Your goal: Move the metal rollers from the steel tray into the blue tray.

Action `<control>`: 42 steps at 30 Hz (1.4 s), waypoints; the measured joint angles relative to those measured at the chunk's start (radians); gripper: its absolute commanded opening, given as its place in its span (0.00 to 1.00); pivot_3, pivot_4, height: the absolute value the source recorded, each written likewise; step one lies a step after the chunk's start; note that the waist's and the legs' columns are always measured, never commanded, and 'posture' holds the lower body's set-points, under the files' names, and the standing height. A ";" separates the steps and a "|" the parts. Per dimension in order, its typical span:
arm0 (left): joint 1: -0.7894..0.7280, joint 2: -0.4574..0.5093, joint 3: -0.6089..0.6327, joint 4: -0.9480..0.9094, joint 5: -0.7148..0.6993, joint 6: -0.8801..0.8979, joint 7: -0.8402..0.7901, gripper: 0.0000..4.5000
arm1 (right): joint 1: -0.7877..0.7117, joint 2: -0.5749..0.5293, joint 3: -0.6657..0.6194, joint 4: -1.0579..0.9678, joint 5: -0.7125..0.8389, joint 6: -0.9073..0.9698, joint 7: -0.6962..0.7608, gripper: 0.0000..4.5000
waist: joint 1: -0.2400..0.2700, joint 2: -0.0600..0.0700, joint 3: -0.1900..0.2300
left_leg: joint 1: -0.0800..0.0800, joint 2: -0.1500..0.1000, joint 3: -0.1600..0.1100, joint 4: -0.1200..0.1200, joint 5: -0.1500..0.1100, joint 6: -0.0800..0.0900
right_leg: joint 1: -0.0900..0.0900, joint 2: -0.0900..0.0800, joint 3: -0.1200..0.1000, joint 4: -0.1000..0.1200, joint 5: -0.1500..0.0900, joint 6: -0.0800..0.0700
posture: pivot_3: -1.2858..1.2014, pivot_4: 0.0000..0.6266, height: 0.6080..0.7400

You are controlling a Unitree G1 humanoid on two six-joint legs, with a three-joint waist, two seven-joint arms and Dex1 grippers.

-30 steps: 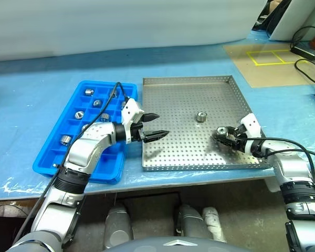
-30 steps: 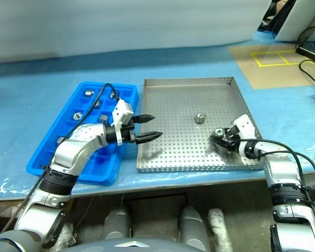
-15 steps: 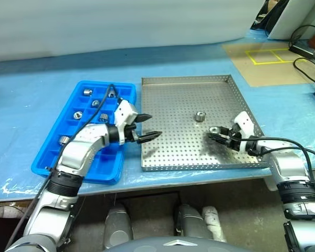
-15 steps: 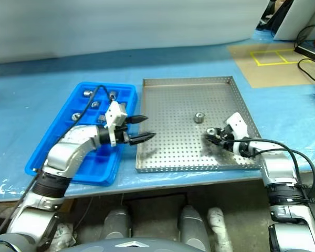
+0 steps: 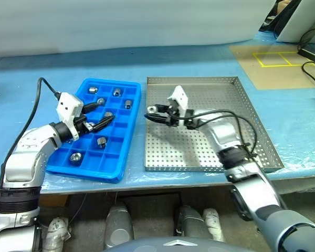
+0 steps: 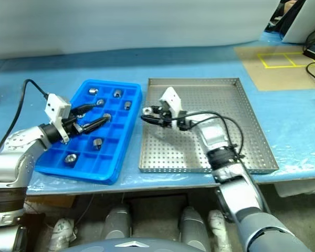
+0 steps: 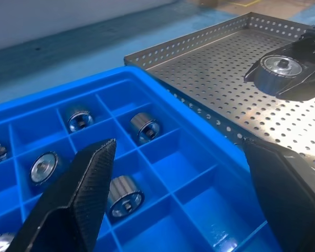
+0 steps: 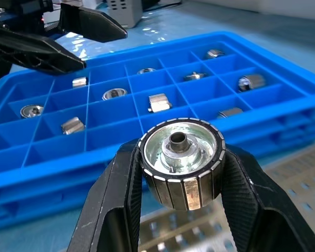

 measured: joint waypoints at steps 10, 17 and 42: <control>0.104 0.000 0.042 -0.106 -0.023 0.024 0.066 0.90 | -0.087 0.168 0.028 0.210 -0.058 -0.115 0.048 0.38 | 0.010 0.000 0.000 | -0.001 0.001 -0.006 -0.004 0.001 -0.001 | 0.001 0.000 -0.005 0.001 -0.002 -0.003 | 0.63 0.24 1.00; 0.110 0.000 0.042 -0.109 -0.036 0.033 0.078 0.90 | -0.123 0.238 0.033 0.355 -0.106 -0.180 0.036 0.61 | 0.014 0.000 0.000 | 0.000 0.002 -0.009 -0.005 0.002 -0.004 | 0.002 0.000 -0.006 0.002 -0.002 -0.004 | 0.63 0.24 1.00; -0.089 -0.093 -0.165 0.022 -0.020 0.019 0.018 0.90 | 0.125 -0.339 -0.249 -0.027 0.003 0.064 0.052 0.82 | 0.002 -0.001 -0.001 | 0.003 0.001 -0.010 -0.004 0.005 -0.008 | 0.005 0.003 -0.003 0.002 -0.002 -0.004 | 0.53 0.24 1.00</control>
